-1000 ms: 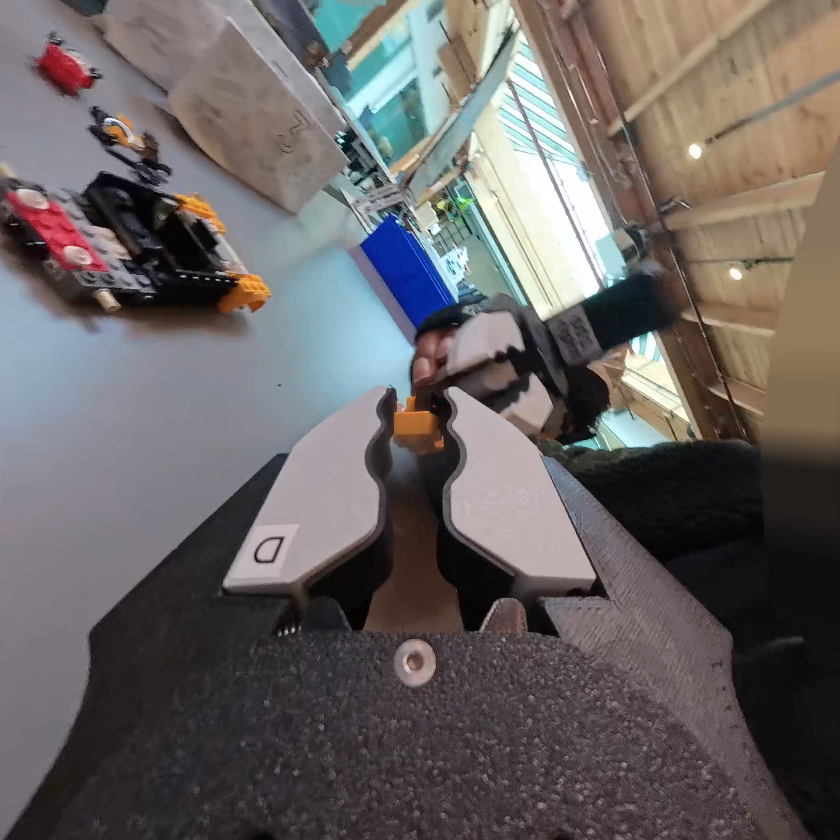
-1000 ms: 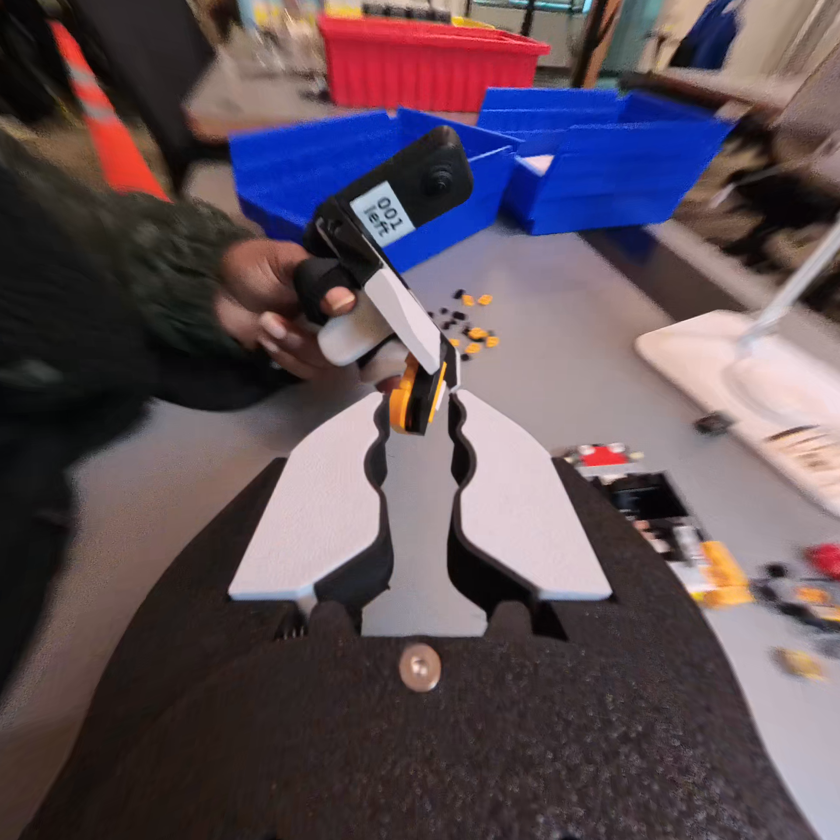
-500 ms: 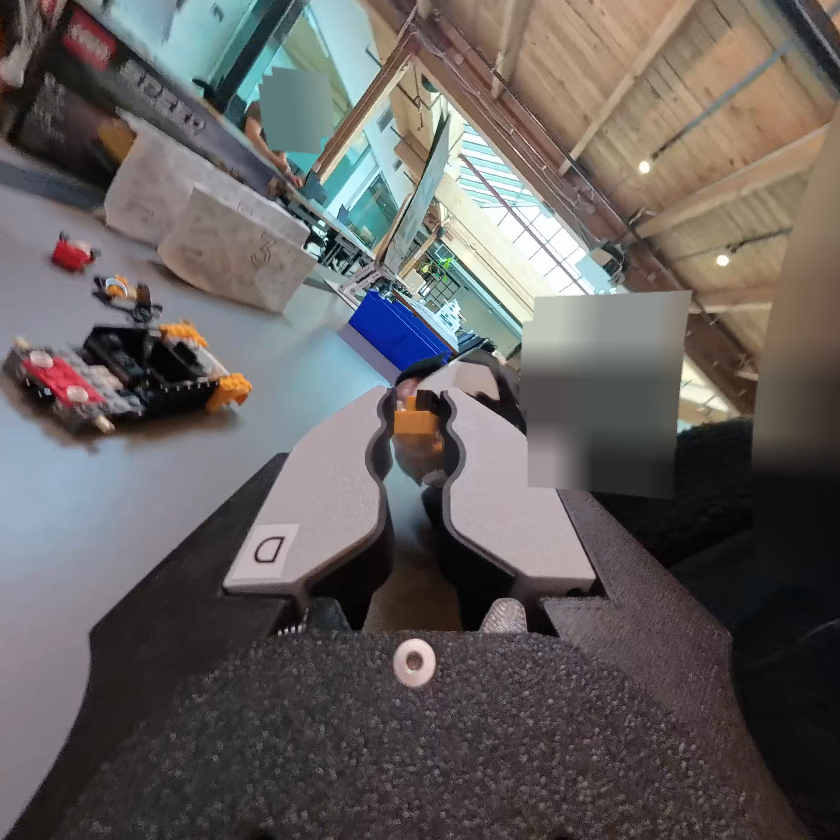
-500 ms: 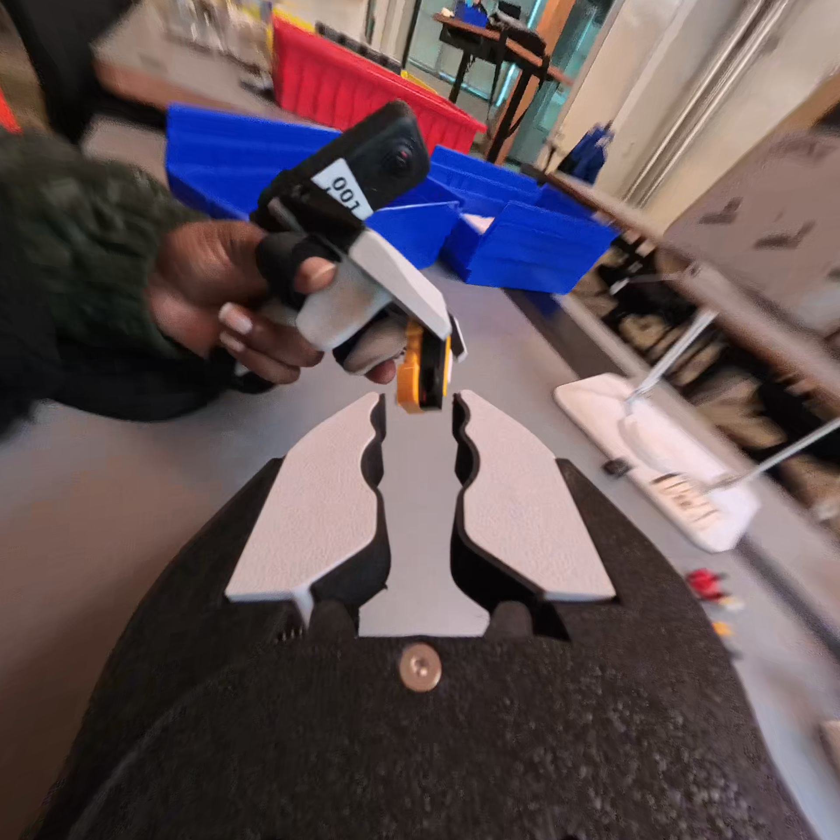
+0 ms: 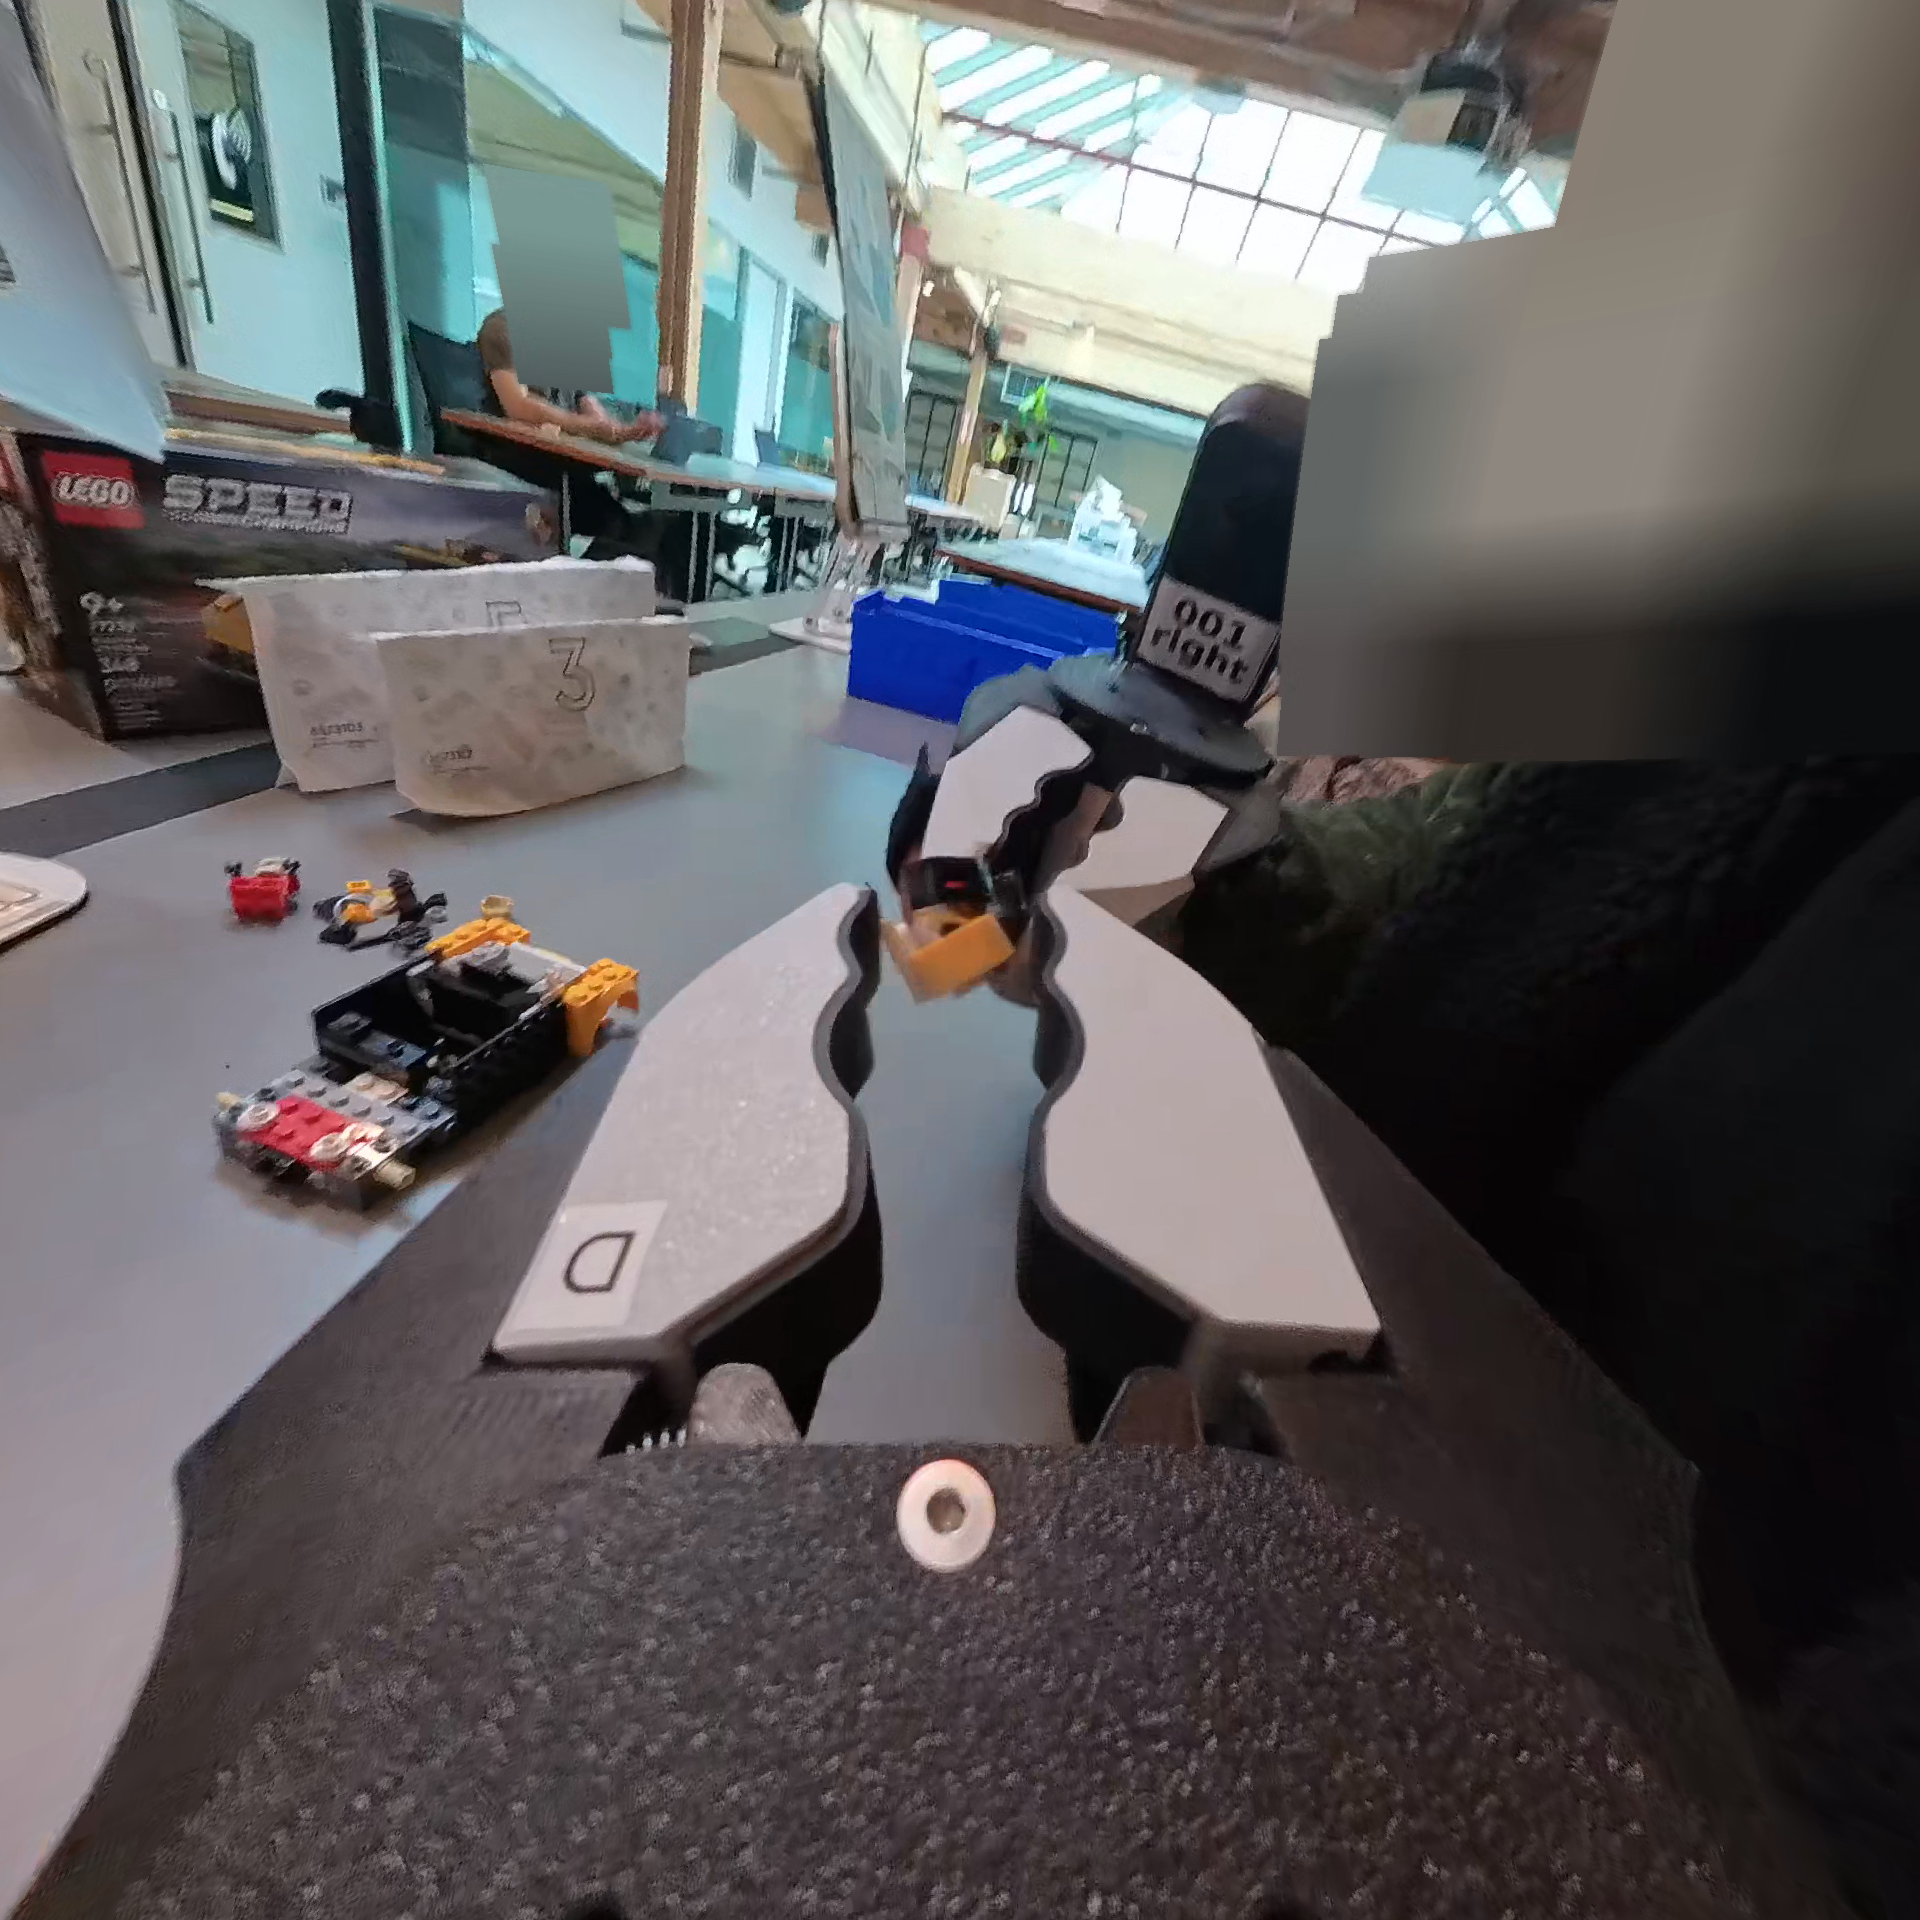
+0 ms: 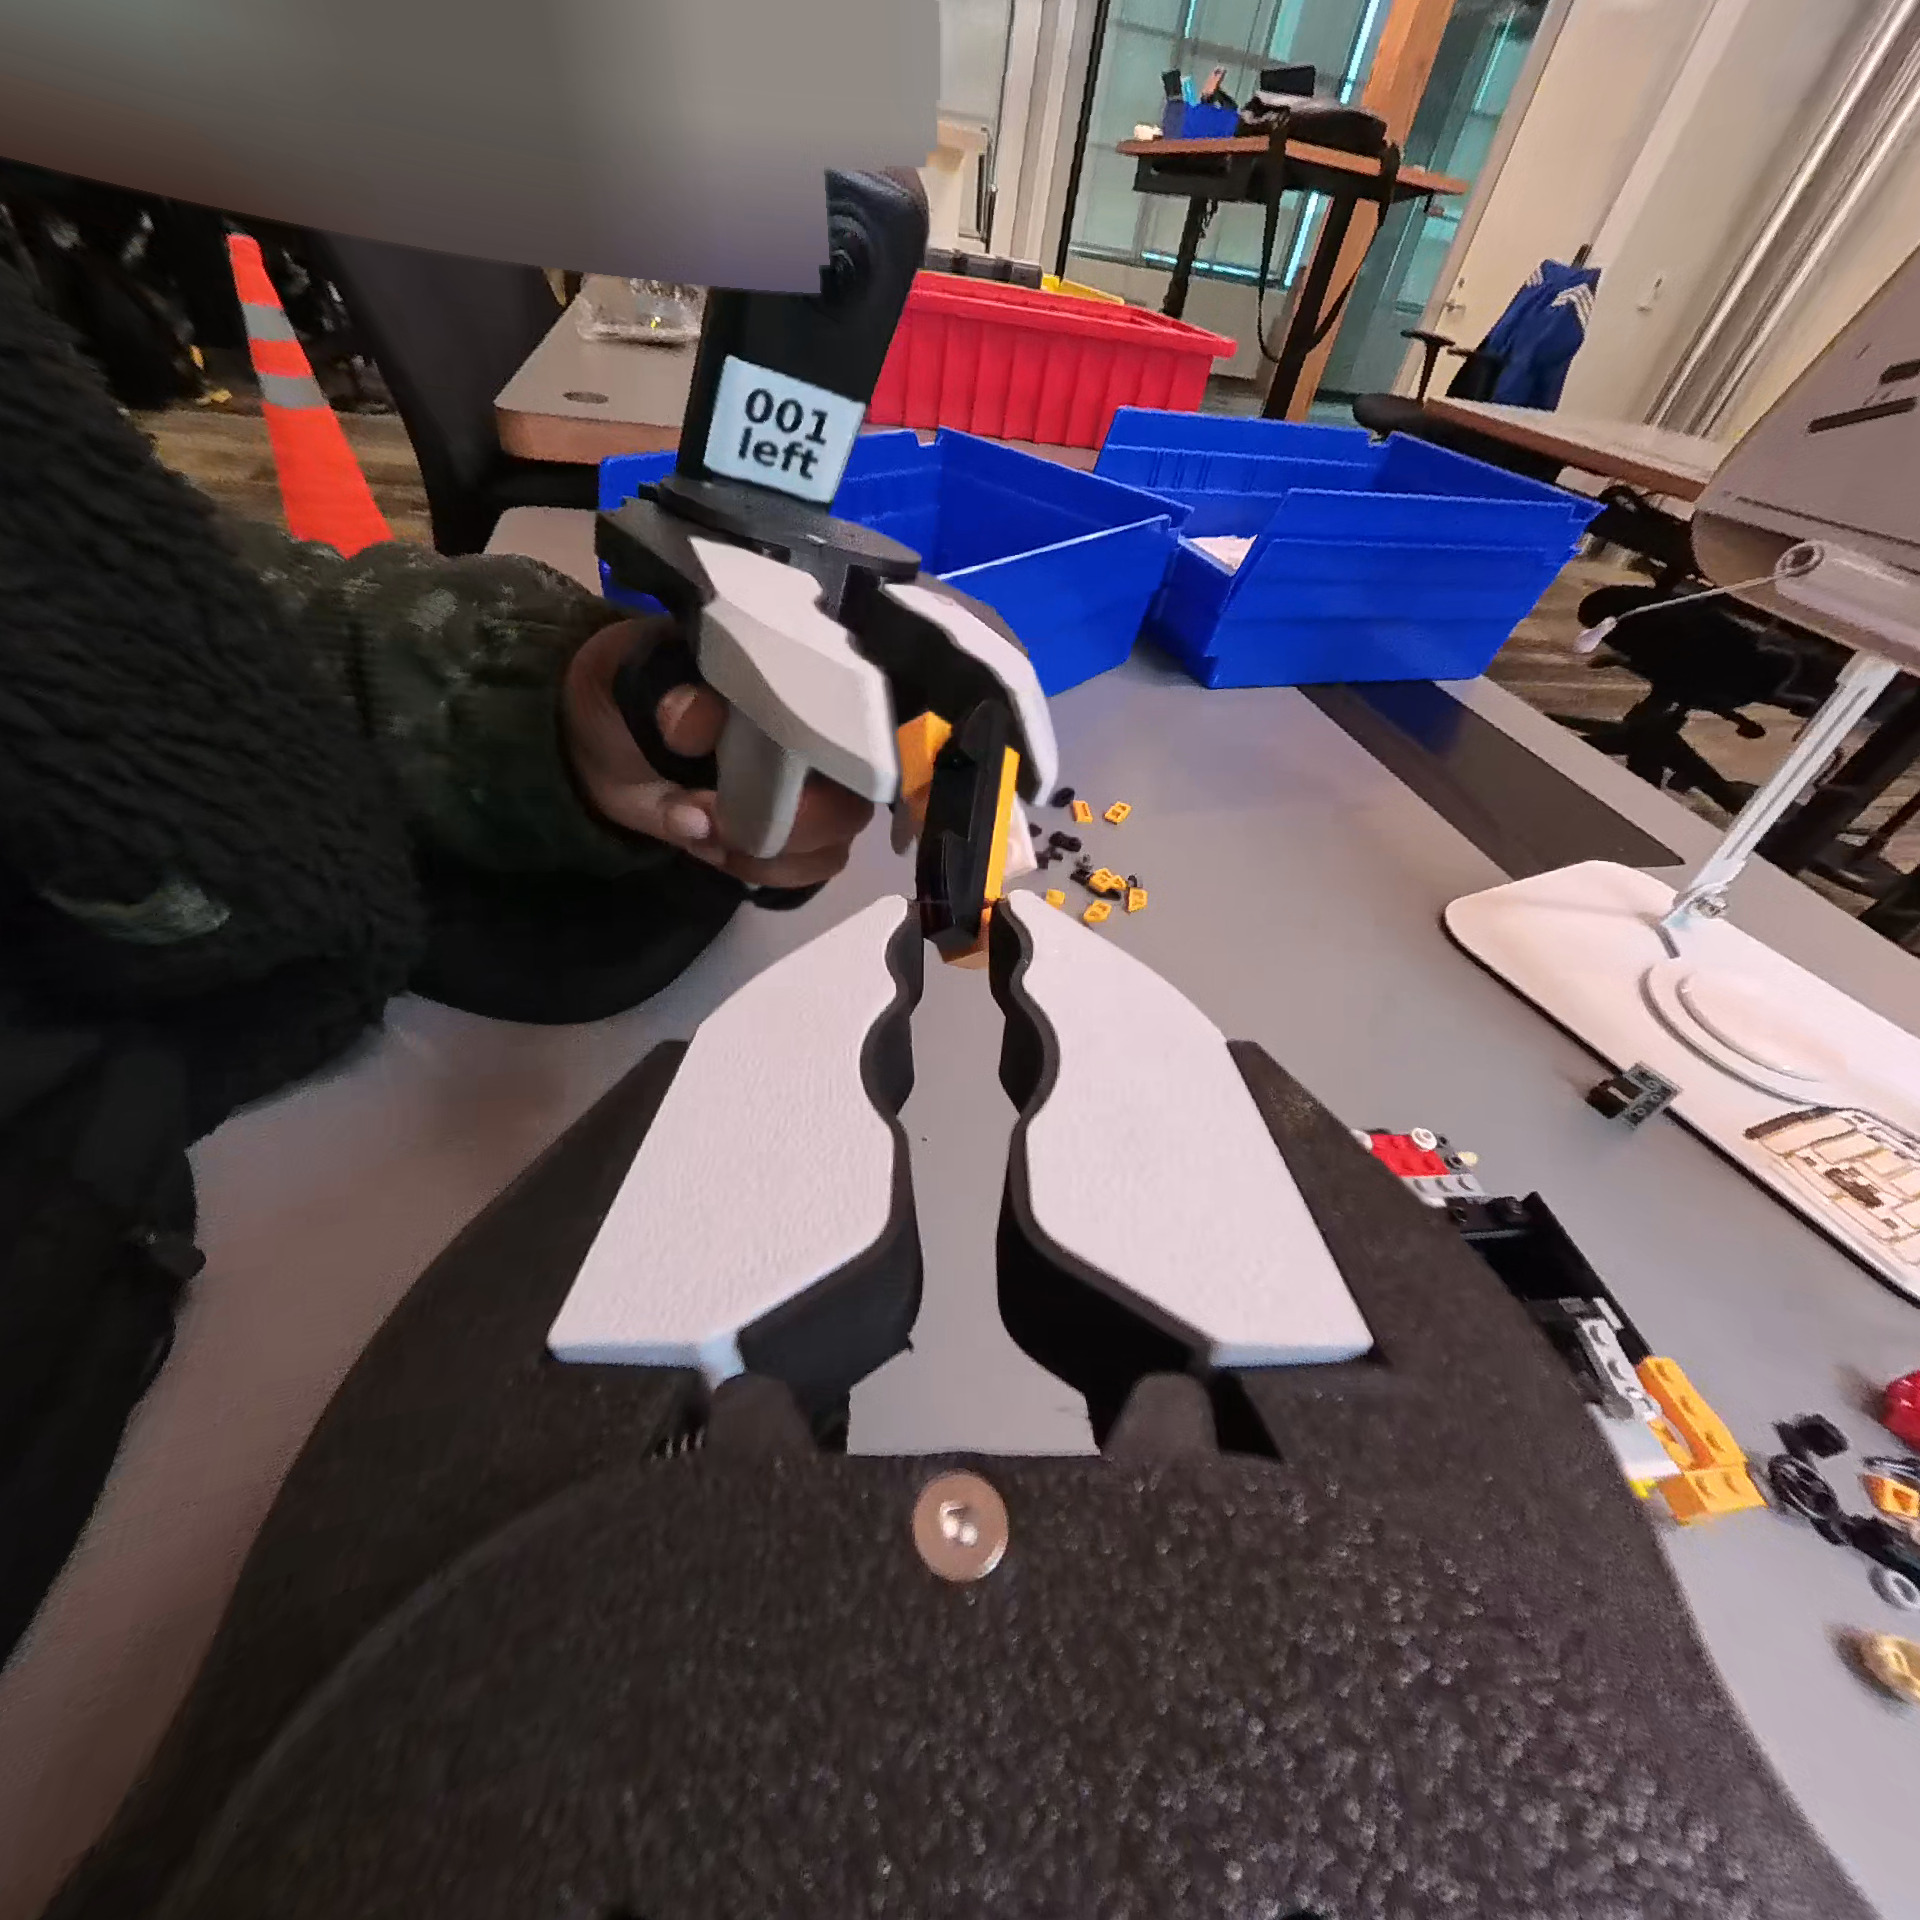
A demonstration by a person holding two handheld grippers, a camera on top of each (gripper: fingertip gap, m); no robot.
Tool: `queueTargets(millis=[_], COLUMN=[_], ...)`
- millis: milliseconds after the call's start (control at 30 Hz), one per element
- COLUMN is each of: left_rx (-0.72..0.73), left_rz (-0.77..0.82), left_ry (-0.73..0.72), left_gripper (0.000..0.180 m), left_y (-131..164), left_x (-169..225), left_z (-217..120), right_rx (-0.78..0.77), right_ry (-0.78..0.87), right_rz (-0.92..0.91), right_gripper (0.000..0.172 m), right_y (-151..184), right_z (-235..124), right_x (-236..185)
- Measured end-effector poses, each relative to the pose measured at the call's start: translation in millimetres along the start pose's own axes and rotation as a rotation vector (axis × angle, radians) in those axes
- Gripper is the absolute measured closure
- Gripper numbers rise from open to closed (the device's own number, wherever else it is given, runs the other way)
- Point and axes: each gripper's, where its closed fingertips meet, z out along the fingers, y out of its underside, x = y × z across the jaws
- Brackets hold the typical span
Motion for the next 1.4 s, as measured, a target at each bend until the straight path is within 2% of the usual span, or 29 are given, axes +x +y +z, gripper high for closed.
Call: queueTargets(millis=[167,267,333,467,567,700,800,867,1000,1133,1200,1267,1333,1400], left_rx=[-0.134,-0.296,-0.339,-0.306,-0.234,-0.162,-0.163,-0.182,-0.106,-0.003,0.015,0.003,-0.043,-0.136], left_rz=[0.003,-0.039,-0.045,-0.065,-0.183,-0.381,-0.435,-0.457,-0.642,-0.863,-0.89,-0.83,-0.678,-0.446], left_ry=[-0.026,-0.063,-0.098,-0.101,-0.066,-0.01,-0.008,-0.054,0.028,0.234,0.317,0.305,0.246,0.171], left_gripper=[0.18,0.18,0.18,0.171,0.162,0.158,0.163,0.156,0.151,0.154,0.169,0.173,0.172,0.172], left_y=[20.1,47.2,56.9,53.8,48.7,44.7,47.2,52.4,45.8,32.6,27.4,26.1,26.8,32.1], left_x=[-6.6,-16.3,-22.9,-24.4,-22.5,-22.4,-24.5,-32.4,-30.1,-12.2,-1.4,0.0,-0.5,1.3], left_z=[-2.0,-2.3,-3.6,-1.7,2.2,6.6,5.6,3.1,1.7,6.6,8.3,7.7,6.2,4.0], right_rx=[-0.036,-0.122,-0.159,-0.231,-0.265,-0.286,-0.255,-0.234,-0.198,-0.155,-0.145,-0.144,-0.131,-0.113], right_ry=[0.001,-0.026,-0.017,0.038,0.062,0.097,0.158,0.21,0.284,0.321,0.323,0.318,0.25,0.083], right_rz=[-0.039,-0.071,-0.062,-0.096,-0.209,-0.487,-0.676,-0.776,-0.9,-0.976,-0.99,-0.954,-0.766,-0.456], right_gripper=[0.16,0.16,0.16,0.16,0.16,0.16,0.161,0.162,0.162,0.162,0.162,0.162,0.16,0.155], right_y=[9.6,27.5,36.8,50.1,54.8,55.8,45.4,37.9,25.8,16.0,15.0,17.0,22.6,26.6], right_z=[-1.0,-2.1,-4.7,-11.3,-12.6,-4.2,-0.2,-1.0,-4.0,-2.5,-0.5,0.1,1.1,0.1], right_x=[3.8,4.9,11.2,28.1,29.1,15.6,9.4,10.1,11.2,5.7,2.8,4.6,5.6,-1.2])
